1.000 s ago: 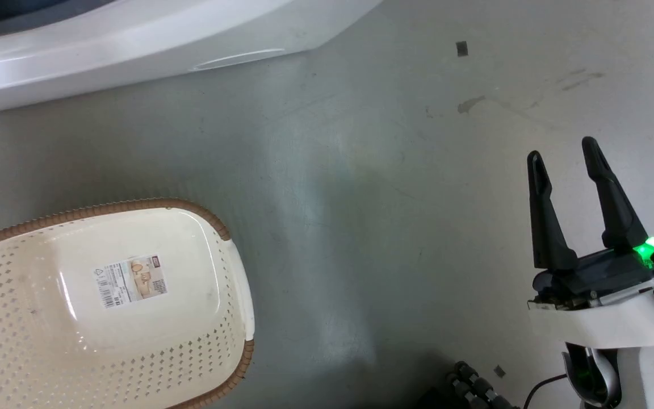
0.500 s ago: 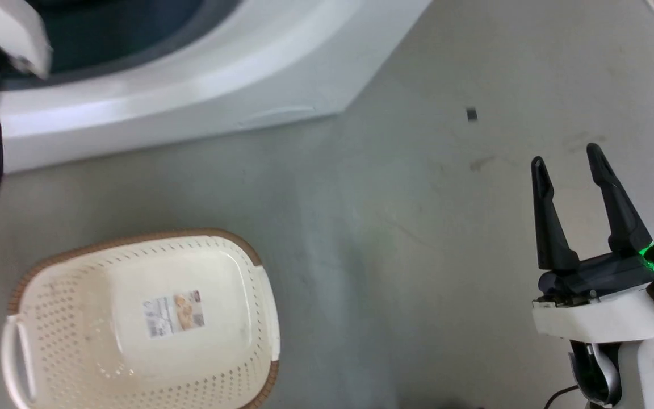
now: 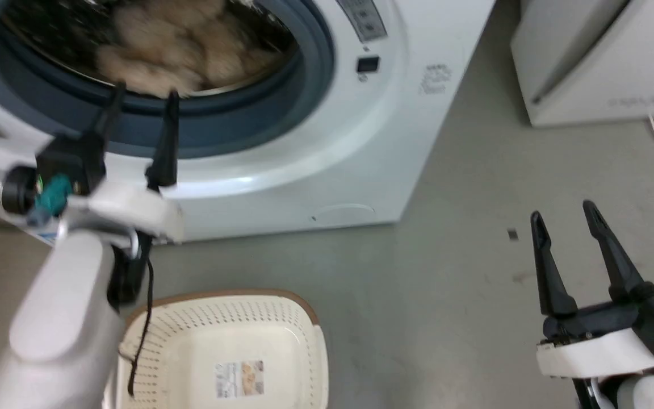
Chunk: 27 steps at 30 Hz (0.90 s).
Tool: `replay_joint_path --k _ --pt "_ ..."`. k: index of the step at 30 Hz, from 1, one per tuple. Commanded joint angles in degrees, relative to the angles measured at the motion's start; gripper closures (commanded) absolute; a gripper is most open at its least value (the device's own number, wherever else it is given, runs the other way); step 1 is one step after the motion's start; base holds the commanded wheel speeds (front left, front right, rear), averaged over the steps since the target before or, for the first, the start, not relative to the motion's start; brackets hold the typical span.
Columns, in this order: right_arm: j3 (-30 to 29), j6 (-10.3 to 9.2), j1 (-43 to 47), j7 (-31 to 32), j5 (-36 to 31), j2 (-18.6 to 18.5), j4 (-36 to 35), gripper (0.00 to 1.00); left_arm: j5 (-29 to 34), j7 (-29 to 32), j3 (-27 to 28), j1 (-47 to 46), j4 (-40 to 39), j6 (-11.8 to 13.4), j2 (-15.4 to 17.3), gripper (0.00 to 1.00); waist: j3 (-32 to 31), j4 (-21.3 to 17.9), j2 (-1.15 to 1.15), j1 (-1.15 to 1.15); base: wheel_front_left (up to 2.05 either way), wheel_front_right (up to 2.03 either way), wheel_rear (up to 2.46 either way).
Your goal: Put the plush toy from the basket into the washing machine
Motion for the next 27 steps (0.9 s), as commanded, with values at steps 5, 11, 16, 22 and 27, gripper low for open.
replay_joint_path --k 5,11,16,22,27 --pt "-1.1 -0.05 3.0 -0.3 0.3 0.0 0.3 0.0 2.2 -0.3 4.8 11.9 -8.2 2.3 -2.4 0.0 -7.2 5.0 0.0 0.01 0.0 0.0 0.0" --pt "-0.7 -0.05 5.1 -0.3 0.4 0.0 0.6 0.0 7.6 -0.3 7.4 24.8 -14.9 4.7 -4.7 0.0 -10.2 5.6 0.0 0.01 0.0 0.0 0.0" --pt "-0.5 -0.05 6.6 -0.3 0.6 0.0 0.8 0.0 10.2 -0.3 8.7 32.3 -19.2 5.4 -7.9 0.0 -11.8 6.5 0.0 0.01 0.0 0.0 0.0" --pt "0.3 -0.05 7.9 -0.3 0.0 0.0 1.3 0.0 14.0 -0.3 9.0 37.5 -19.4 4.7 -10.5 0.0 -12.8 7.0 0.0 0.01 0.0 0.0 0.0" --pt "0.8 -0.05 8.5 -0.3 0.3 0.0 1.7 0.0 15.4 -0.3 10.1 38.7 -18.7 3.9 -11.7 0.0 -13.2 7.4 0.0 0.01 0.0 0.0 0.0"
